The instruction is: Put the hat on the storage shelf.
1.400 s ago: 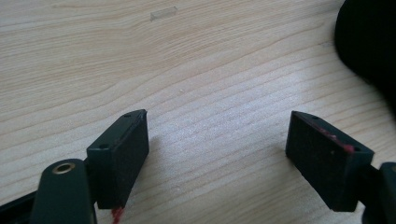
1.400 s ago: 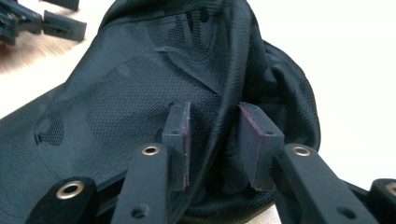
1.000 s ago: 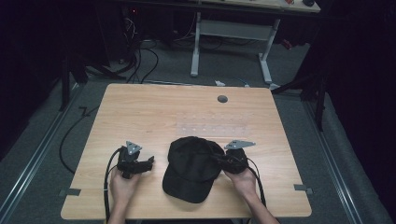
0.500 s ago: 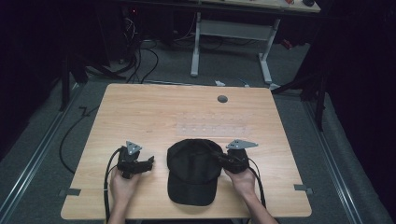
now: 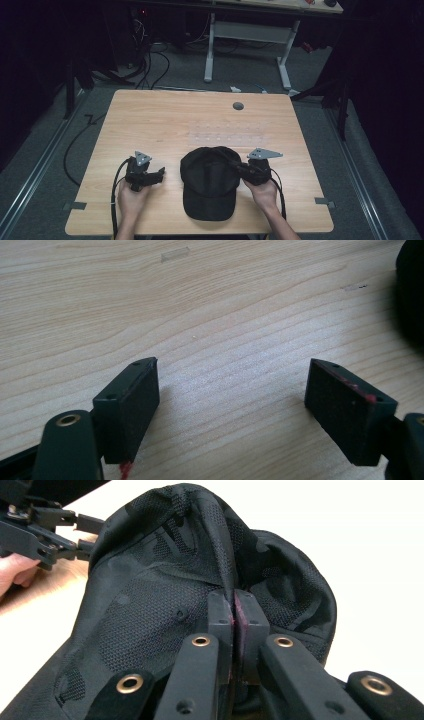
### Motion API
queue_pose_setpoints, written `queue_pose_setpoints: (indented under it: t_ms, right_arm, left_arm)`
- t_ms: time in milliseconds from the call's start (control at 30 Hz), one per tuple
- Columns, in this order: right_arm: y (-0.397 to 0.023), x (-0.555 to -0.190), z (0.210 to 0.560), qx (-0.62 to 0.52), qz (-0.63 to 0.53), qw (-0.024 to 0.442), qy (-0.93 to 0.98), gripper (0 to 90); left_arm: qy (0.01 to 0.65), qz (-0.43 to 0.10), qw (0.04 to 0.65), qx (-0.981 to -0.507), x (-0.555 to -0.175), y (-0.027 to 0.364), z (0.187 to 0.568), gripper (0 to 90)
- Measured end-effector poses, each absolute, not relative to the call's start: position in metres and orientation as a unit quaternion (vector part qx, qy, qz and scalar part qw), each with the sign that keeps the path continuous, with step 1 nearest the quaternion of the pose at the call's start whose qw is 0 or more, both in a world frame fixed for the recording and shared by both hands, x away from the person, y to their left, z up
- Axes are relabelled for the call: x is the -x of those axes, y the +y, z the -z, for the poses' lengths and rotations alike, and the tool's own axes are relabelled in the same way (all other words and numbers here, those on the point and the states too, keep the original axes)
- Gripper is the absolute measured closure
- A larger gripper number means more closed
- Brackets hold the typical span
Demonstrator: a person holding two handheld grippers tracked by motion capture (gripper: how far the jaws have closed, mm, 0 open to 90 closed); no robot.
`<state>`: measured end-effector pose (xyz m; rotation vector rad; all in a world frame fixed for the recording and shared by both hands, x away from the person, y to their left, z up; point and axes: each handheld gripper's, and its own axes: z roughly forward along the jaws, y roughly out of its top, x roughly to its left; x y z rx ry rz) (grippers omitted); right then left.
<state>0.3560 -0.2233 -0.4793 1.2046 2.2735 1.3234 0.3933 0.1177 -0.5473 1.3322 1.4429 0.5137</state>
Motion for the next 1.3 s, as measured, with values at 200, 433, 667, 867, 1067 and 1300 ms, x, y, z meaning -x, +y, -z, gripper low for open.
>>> queue_pose_setpoints:
  t_ms: [200,433,667,867,1067,1300]
  right_arm:
    - [-0.230,-0.355,0.471,-0.407,-0.465,0.128,0.775,87.7]
    - [-0.240,-0.353,0.465,-0.409,-0.476,0.129,0.768,87.7]
    - [-0.248,-0.352,0.453,-0.395,-0.487,0.143,0.766,87.7]
    - [-0.254,-0.349,0.443,-0.388,-0.490,0.152,0.766,87.8]
    - [-0.259,-0.349,0.434,-0.381,-0.498,0.158,0.763,87.8]
    - [-0.259,-0.348,0.426,-0.368,-0.507,0.160,0.763,87.9]
  left_arm:
    - [0.604,-0.215,0.528,-0.557,-0.393,0.118,0.547,22.2]
    - [0.603,-0.214,0.528,-0.558,-0.393,0.118,0.547,22.4]
    - [0.596,-0.202,0.527,-0.570,-0.392,0.120,0.546,21.9]
    - [0.602,-0.174,0.529,-0.572,-0.393,0.121,0.542,21.8]
    - [0.600,-0.123,0.546,-0.571,-0.390,0.118,0.537,20.6]
    - [0.574,-0.066,0.572,-0.582,-0.379,0.109,0.525,19.0]
